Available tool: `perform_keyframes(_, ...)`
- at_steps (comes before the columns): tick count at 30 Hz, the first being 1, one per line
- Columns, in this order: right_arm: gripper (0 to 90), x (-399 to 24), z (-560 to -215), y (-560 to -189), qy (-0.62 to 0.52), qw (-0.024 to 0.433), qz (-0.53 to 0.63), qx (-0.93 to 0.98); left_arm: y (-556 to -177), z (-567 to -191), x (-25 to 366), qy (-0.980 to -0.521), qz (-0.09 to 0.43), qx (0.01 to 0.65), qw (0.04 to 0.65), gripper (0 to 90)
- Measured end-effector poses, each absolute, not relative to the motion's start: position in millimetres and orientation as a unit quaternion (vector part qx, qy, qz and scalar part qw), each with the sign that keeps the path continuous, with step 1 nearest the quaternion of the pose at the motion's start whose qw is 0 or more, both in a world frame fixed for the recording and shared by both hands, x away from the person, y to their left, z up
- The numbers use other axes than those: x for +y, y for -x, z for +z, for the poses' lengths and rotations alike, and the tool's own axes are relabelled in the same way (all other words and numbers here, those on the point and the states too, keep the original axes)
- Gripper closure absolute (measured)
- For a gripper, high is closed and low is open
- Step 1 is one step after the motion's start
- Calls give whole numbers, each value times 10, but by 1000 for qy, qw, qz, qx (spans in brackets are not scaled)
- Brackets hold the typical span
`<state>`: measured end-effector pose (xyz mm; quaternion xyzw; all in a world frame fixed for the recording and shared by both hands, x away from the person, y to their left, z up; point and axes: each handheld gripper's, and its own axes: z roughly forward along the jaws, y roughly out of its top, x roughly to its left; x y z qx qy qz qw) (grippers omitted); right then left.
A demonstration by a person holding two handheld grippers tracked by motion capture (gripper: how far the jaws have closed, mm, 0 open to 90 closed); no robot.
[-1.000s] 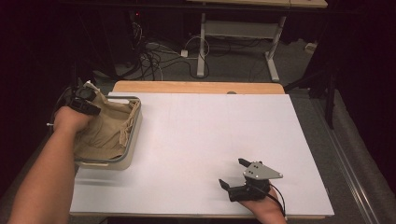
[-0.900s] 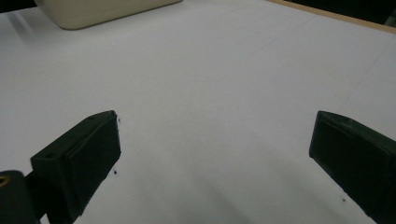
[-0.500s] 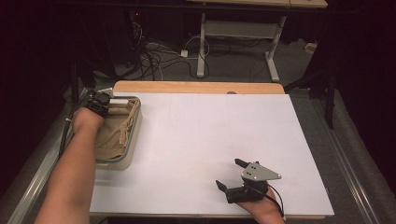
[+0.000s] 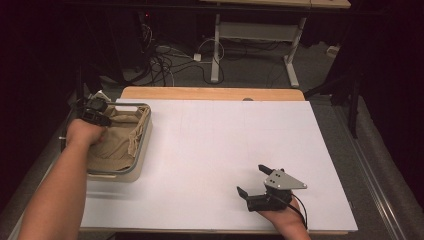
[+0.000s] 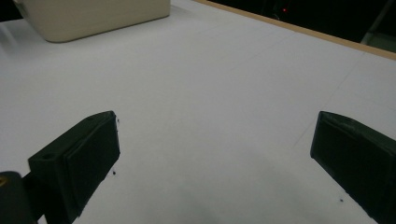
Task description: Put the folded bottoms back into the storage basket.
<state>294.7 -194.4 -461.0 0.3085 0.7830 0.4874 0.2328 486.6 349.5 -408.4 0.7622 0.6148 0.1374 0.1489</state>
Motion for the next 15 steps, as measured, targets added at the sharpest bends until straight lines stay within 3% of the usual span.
perform_keyframes(7,15,-1990,-4673,-3055,-318,239,479,783,-4591,-4043,3503,-763,94,615,176,855)
perform_keyframes(15,14,-2075,-4680,-2988,-320,238,492,774,-4415,-4127,3457,-773,59,613,150,797)
